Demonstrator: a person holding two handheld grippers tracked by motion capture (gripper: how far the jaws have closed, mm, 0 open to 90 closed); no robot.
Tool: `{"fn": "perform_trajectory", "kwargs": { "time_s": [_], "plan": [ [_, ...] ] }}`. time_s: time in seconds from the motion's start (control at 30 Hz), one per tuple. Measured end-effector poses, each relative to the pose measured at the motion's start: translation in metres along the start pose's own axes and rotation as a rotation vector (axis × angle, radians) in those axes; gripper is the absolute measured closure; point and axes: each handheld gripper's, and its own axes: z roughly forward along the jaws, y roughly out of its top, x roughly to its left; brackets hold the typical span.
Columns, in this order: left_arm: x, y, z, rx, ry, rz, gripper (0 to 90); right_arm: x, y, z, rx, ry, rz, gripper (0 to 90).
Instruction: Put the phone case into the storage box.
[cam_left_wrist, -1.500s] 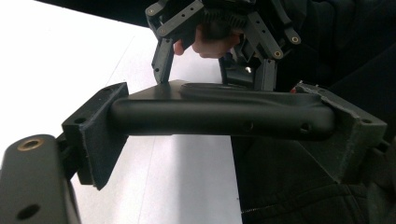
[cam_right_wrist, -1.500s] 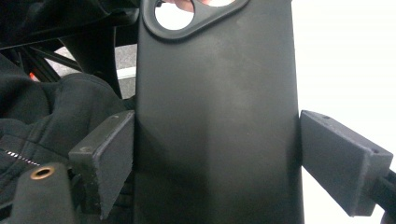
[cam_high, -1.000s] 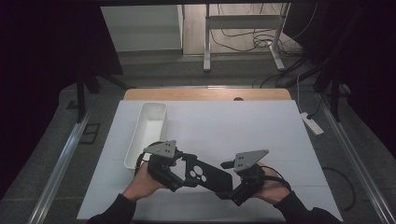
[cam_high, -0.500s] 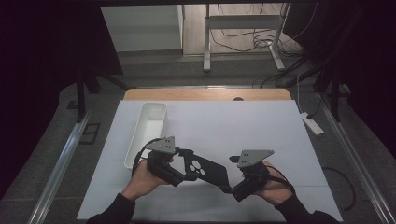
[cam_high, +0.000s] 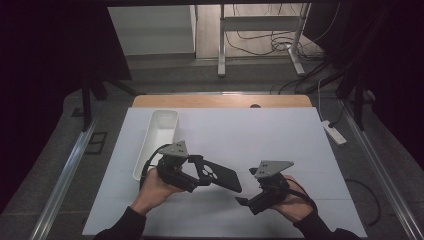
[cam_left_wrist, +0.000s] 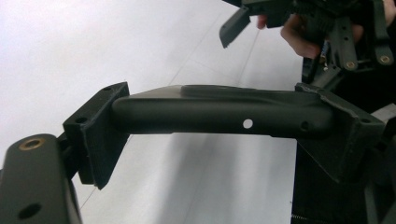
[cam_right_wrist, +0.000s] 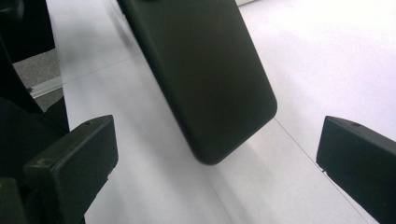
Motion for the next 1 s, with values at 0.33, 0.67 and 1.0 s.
{"fn": "perform_trajectory", "kwargs": {
  "time_s": [0.33,0.67,1.0],
  "plan": [
    [-0.002,0.004,0.003,0.009,0.028,-0.049,15.4,0.005,0.002,0.006,0.034,-0.040,-0.012,0.1],
    [-0.006,0.012,0.009,0.014,0.029,-0.072,15.4,0.012,0.006,0.014,0.055,-0.090,-0.022,0.0],
    [-0.012,0.018,0.012,0.022,0.032,-0.079,15.3,0.013,0.009,0.023,0.081,-0.144,-0.024,0.0]
  ]
}}
